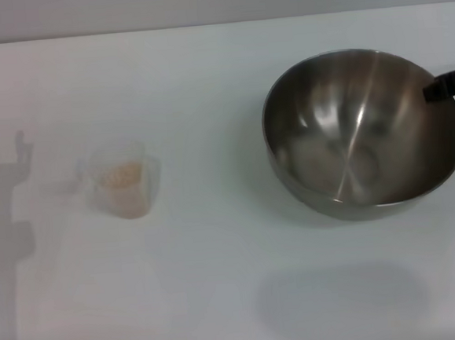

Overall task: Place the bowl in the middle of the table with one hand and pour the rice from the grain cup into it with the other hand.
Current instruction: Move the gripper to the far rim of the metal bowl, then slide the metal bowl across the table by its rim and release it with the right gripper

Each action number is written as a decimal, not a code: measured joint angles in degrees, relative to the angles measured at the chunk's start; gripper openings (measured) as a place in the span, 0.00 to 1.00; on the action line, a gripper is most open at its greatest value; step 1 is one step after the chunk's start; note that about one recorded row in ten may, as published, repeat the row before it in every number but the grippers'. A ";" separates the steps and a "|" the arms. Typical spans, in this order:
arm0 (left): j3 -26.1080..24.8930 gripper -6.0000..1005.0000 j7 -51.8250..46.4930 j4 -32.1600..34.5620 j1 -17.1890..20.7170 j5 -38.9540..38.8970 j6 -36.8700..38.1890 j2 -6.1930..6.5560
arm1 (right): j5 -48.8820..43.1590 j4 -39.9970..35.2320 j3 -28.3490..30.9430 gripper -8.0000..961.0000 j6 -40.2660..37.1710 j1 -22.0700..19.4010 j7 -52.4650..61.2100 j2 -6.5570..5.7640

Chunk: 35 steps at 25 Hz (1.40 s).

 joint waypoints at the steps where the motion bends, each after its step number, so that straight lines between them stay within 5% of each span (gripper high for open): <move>1: 0.00 0.81 0.00 0.05 -0.05 -0.03 -0.01 0.00 | 2.46 -0.19 0.27 0.04 -0.61 -0.38 -1.32 0.02; 20: 0.01 0.81 0.00 0.36 -0.81 -0.13 -0.01 -0.17 | 22.39 7.16 2.22 0.03 -10.64 -2.79 -11.20 0.16; 35: 0.25 0.81 0.00 -0.07 -1.59 0.20 -0.71 -0.27 | 24.12 23.87 1.55 0.03 -24.14 8.47 -17.52 -0.02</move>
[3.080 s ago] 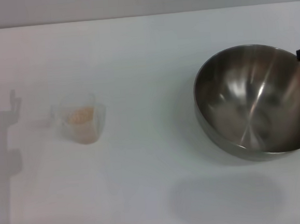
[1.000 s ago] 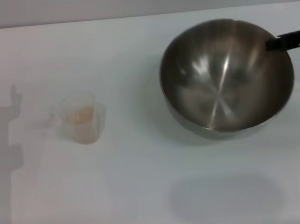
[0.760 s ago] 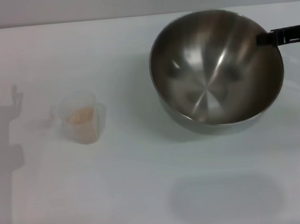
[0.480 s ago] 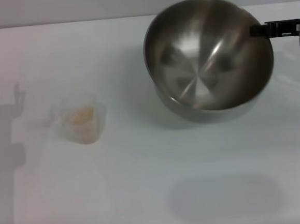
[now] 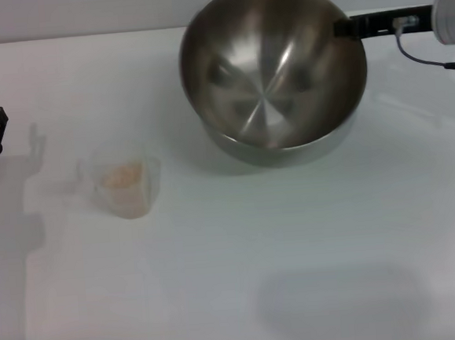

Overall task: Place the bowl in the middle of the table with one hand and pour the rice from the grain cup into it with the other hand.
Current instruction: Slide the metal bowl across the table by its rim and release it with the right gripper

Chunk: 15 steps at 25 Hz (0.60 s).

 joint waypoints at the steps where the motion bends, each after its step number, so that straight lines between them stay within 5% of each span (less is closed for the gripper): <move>1: 0.08 0.81 0.00 -0.04 0.00 0.01 -0.01 0.00 | 0.00 0.65 -0.06 0.03 -0.28 1.03 -0.07 0.05; 15: 0.30 0.81 0.00 0.08 0.10 0.02 -0.01 0.10 | -0.19 6.06 -0.72 0.04 -1.31 5.28 0.19 0.04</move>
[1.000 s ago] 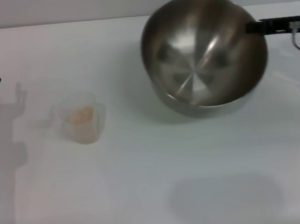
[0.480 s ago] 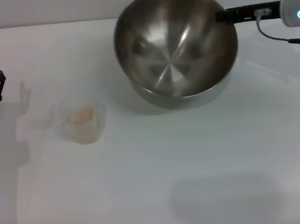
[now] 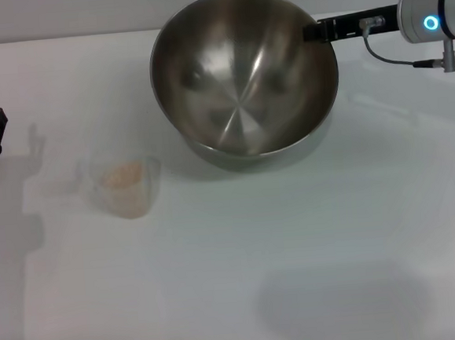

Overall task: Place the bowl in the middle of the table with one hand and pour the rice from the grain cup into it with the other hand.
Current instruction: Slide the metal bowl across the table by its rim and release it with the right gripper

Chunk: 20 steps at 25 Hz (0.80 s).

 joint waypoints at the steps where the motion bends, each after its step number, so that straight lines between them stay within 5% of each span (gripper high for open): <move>1: 0.00 0.81 0.00 0.05 0.00 0.00 0.00 0.00 | 0.00 0.00 0.00 0.05 -0.34 0.00 0.09 0.05; 6: 0.00 0.81 0.00 0.22 0.00 0.00 0.00 -0.01 | 0.04 0.00 0.00 0.08 -1.58 -0.30 0.81 0.11; 11: -0.01 0.81 0.00 0.31 0.00 0.00 0.00 0.00 | 0.04 -0.23 0.00 0.27 -1.20 -0.23 0.84 0.09; 20: -0.01 0.81 0.00 0.39 0.17 0.00 0.38 0.01 | 1.96 -6.74 -0.08 0.47 0.38 -3.81 0.84 0.32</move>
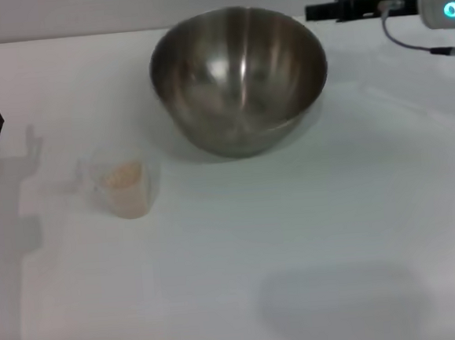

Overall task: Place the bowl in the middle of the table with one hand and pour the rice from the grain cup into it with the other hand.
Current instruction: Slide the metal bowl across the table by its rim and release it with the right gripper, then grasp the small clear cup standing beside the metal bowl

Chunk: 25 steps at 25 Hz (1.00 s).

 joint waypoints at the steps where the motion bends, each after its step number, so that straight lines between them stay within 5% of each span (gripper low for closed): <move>1: 0.00 0.81 0.00 0.00 0.20 0.00 0.22 0.04 | 1.90 -2.61 -0.07 0.48 0.20 -1.83 -0.27 0.07; 7: 0.03 0.81 0.09 0.17 1.10 0.07 0.90 0.16 | 16.66 -9.43 -1.66 0.52 -0.46 -9.54 -9.39 0.30; 13: 2.72 0.81 2.76 0.31 3.94 0.10 3.61 0.23 | 53.93 -6.28 -5.43 0.53 1.44 -21.03 -39.43 0.36; 19: 9.19 0.81 2.87 0.26 7.80 0.10 8.01 0.26 | 65.07 0.12 -3.65 0.53 6.60 -23.38 -51.47 0.25; 25: 16.16 0.81 2.71 0.27 11.00 0.11 9.77 0.32 | 78.27 12.59 -2.47 0.54 18.61 -23.67 -75.95 0.40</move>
